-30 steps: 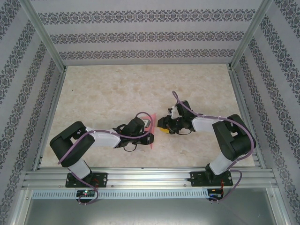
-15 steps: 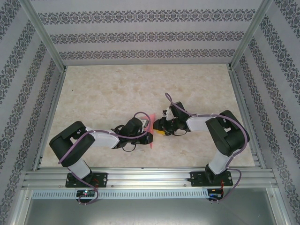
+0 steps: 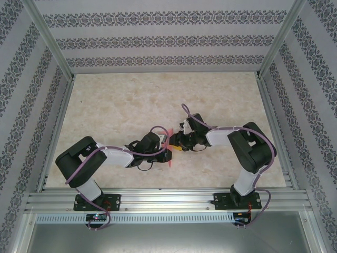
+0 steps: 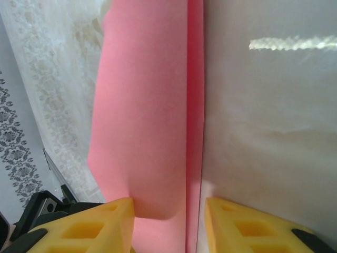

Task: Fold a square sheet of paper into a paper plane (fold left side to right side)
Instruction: Fold the wing for the fifth time at the center of the table.

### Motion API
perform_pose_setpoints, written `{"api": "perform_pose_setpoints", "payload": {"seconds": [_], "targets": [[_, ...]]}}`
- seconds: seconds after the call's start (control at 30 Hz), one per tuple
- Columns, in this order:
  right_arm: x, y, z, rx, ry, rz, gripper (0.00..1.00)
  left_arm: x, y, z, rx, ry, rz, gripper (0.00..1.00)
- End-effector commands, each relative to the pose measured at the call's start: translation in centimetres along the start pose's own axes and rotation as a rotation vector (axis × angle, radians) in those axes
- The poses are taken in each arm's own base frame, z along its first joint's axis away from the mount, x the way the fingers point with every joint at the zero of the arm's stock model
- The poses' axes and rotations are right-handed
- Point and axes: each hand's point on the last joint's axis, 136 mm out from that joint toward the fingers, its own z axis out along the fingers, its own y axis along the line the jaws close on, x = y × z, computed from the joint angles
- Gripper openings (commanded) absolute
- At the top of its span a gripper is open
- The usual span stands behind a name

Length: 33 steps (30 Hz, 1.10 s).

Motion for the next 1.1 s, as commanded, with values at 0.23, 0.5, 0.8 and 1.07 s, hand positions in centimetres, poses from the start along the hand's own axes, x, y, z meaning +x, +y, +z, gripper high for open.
{"api": "perform_pose_setpoints", "payload": {"seconds": [0.23,0.5,0.8,1.07], "targets": [[0.3,-2.3,1.4,0.096,0.025,0.031,0.38,-1.6,-1.3,-1.5,0.056,-0.052,-0.008,0.35],[0.3,-2.3,1.4,0.098,0.026,0.032,0.38,-2.7,-1.1,-4.2,0.046,-0.095,-0.016,0.43],[0.3,-2.2,1.4,0.091,0.024,0.026,0.37,-5.9,2.8,-6.1,0.045,-0.124,-0.181,0.41],[0.4,-2.1,1.4,0.091,0.028,0.023,0.37,-8.5,2.2,-4.4,0.102,-0.120,-0.180,0.40]]}}
